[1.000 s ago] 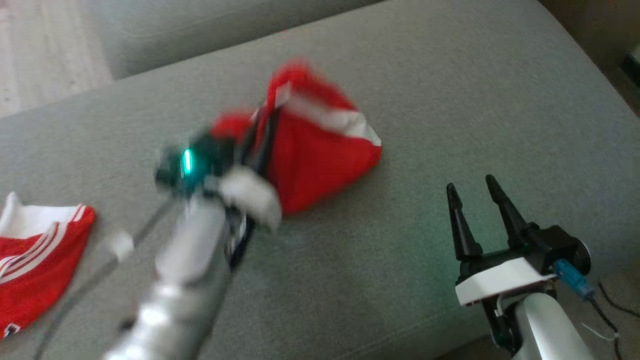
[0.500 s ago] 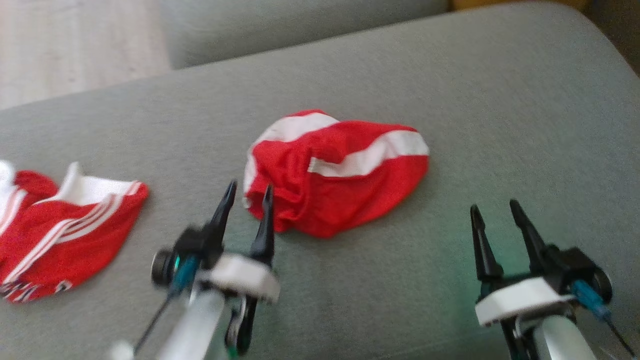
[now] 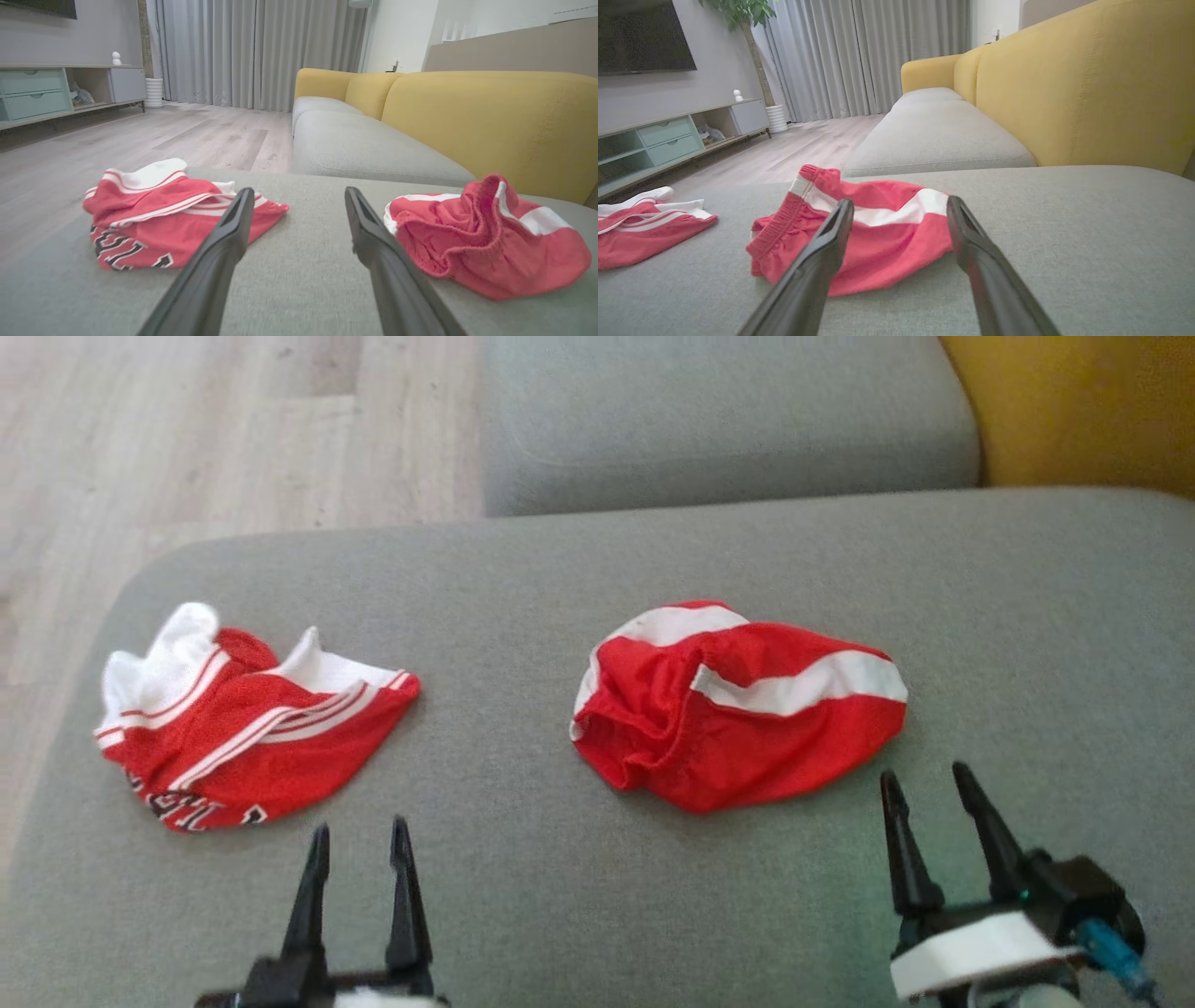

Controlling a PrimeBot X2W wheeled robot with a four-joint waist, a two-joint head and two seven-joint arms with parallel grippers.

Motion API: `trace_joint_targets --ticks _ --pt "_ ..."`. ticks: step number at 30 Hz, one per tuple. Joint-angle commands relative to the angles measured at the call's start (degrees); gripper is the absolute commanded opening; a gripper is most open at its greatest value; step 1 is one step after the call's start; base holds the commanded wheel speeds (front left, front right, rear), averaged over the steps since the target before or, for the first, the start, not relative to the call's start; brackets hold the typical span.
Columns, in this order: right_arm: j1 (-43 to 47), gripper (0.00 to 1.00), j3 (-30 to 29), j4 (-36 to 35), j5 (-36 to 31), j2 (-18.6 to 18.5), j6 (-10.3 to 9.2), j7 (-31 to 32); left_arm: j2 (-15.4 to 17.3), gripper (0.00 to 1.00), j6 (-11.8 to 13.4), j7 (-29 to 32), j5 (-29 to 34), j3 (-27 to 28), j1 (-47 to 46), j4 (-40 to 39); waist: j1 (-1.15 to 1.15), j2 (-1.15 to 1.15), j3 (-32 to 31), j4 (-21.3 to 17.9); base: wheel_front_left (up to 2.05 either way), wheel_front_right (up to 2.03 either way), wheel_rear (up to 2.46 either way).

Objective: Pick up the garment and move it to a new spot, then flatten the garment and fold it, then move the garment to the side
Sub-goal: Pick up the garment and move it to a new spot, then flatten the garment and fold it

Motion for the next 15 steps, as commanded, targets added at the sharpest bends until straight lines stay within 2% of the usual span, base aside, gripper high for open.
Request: trace_joint_targets --ticks 1,15 --pt "-1.31 1.00 1.63 -1.94 0.02 -0.26 -0.04 -0.63 0.10 1.00 0.30 -0.45 0.38 1.61 -2.15 -2.27 0.01 0.00 -0.43 0.45 0.00 0.00 0.00" --pt "0.93 1.00 1.45 -3.34 -0.43 -0.26 -0.04 -0.63 0.09 1.00 0.13 -0.46 1.82 1.08 -0.86 -3.53 0.01 0.00 -0.95 1.73 0.00 0.00 0.00"
